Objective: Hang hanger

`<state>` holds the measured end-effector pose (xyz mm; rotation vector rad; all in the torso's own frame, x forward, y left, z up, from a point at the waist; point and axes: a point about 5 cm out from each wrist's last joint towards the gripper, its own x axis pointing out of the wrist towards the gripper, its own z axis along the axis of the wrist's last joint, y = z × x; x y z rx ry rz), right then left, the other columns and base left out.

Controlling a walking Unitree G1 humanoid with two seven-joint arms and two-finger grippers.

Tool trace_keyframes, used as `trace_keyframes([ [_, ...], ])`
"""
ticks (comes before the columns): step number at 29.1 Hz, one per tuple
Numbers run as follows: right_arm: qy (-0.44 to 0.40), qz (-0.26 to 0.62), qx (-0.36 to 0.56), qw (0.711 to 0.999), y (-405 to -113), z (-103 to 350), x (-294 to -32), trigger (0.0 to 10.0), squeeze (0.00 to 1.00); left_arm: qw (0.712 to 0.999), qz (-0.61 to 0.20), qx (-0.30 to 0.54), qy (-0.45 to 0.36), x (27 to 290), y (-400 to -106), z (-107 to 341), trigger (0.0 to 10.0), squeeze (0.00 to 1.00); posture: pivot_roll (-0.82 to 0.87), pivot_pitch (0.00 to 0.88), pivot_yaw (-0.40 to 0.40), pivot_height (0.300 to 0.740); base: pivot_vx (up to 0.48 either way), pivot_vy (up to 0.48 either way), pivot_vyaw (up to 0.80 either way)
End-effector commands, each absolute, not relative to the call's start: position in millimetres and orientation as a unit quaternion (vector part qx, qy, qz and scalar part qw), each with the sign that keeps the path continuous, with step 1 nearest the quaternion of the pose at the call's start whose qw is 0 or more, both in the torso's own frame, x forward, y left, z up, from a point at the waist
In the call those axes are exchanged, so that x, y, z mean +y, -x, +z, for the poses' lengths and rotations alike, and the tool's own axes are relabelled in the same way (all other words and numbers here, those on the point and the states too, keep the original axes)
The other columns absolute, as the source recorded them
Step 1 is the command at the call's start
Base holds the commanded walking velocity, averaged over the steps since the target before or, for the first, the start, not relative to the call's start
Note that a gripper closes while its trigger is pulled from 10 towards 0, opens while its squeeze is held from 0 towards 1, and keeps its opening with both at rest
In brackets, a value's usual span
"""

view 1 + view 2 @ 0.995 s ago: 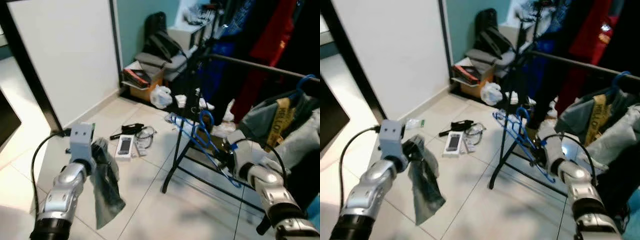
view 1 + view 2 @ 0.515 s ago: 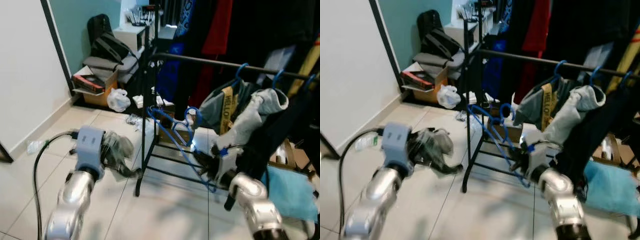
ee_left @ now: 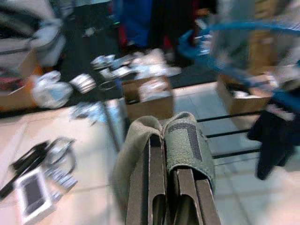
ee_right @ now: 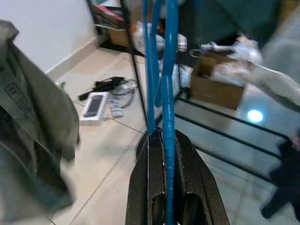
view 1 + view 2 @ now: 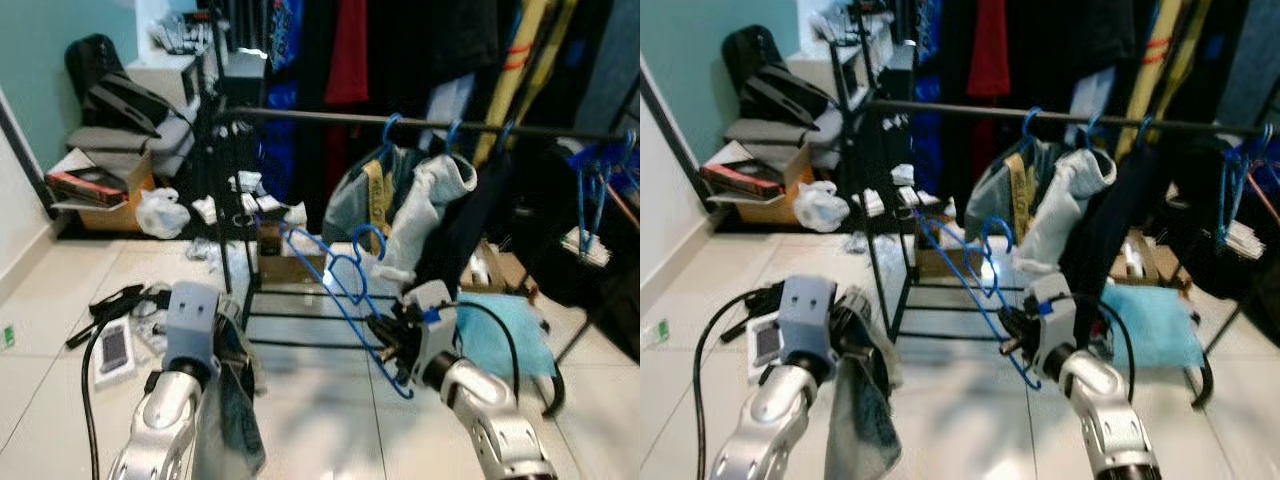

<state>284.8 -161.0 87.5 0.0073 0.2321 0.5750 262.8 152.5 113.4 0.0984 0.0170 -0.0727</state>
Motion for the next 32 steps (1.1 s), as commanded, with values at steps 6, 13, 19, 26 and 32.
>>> trace_keyframes([
  [6, -0.018, 0.33, 0.113, 0.937, -273.4, 97.7, -160.4, 10.0, 0.0, 0.995, -0.035, 0.006, -0.088, 154.7, -273.2, 121.0, 10.0, 0.0, -0.07, 0.0, 0.018, 0.74, 0.0, 0.0, -0.53],
  [13, 0.064, 0.447, 0.139, 0.881, -246.5, 107.2, -168.3, 10.0, 0.0, 0.992, 0.033, -0.043, -0.114, 183.8, -302.7, 160.0, 10.0, 0.0, -0.08, 0.0, 0.038, 0.74, 0.0, 0.0, 0.0],
  [19, 0.082, 0.476, 0.155, 0.862, -234.6, 121.6, -182.5, 10.0, 0.0, 0.991, 0.057, -0.063, -0.104, 193.2, -312.5, 181.4, 10.0, 0.0, -0.09, 0.0, 0.055, 0.74, 0.0, 0.0, 0.0],
  [26, 0.09, 0.518, 0.153, 0.837, -220.2, 147.7, -185.2, 10.0, 0.0, 0.997, 0.043, -0.057, -0.037, 179.4, -317.8, 195.6, 10.0, 0.0, -0.09, 0.0, 0.066, 0.74, 0.0, 0.0, 0.0],
  [32, 0.091, 0.527, 0.126, 0.836, -222.2, 162.5, -182.5, 10.0, 0.0, 0.997, 0.037, -0.049, -0.049, 175.2, -317.7, 192.7, 10.0, 0.0, -0.09, 0.0, 0.065, 0.74, 0.0, 0.0, 0.0],
])
